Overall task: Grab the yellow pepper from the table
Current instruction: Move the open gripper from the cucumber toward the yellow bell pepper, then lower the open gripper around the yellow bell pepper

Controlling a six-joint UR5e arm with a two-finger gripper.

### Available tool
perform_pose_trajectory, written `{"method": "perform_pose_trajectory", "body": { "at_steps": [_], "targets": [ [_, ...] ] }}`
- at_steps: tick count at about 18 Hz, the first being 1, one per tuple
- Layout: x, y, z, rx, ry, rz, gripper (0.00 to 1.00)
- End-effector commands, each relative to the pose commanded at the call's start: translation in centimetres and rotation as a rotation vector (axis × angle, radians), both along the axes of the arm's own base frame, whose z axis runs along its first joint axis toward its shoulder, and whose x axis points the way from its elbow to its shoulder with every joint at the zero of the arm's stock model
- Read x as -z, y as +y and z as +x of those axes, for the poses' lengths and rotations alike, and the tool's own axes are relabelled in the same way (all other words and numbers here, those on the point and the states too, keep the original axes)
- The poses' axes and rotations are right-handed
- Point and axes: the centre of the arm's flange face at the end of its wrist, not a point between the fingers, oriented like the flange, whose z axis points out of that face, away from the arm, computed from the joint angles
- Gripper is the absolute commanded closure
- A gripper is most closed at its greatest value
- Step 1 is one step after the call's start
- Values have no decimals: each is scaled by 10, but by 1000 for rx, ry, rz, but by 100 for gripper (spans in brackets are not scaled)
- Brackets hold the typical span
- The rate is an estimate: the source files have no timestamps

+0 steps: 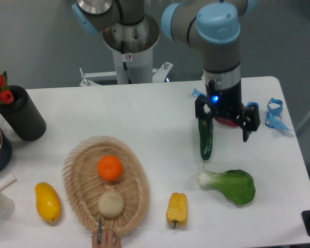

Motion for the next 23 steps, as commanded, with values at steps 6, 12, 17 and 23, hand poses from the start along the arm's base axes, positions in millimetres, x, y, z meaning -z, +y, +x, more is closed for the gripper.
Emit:
{"method": "perform_pose_trajectory", "body": {
  "at_steps": [6, 12, 17, 23],
  "targets": [
    [22, 20, -14, -111, -80, 60, 0],
    [68, 46, -24, -171, -171, 73, 0],
    [117, 69, -30, -210, -215, 67, 0],
    [133, 78, -25, -211, -229, 62, 0]
  ]
}}
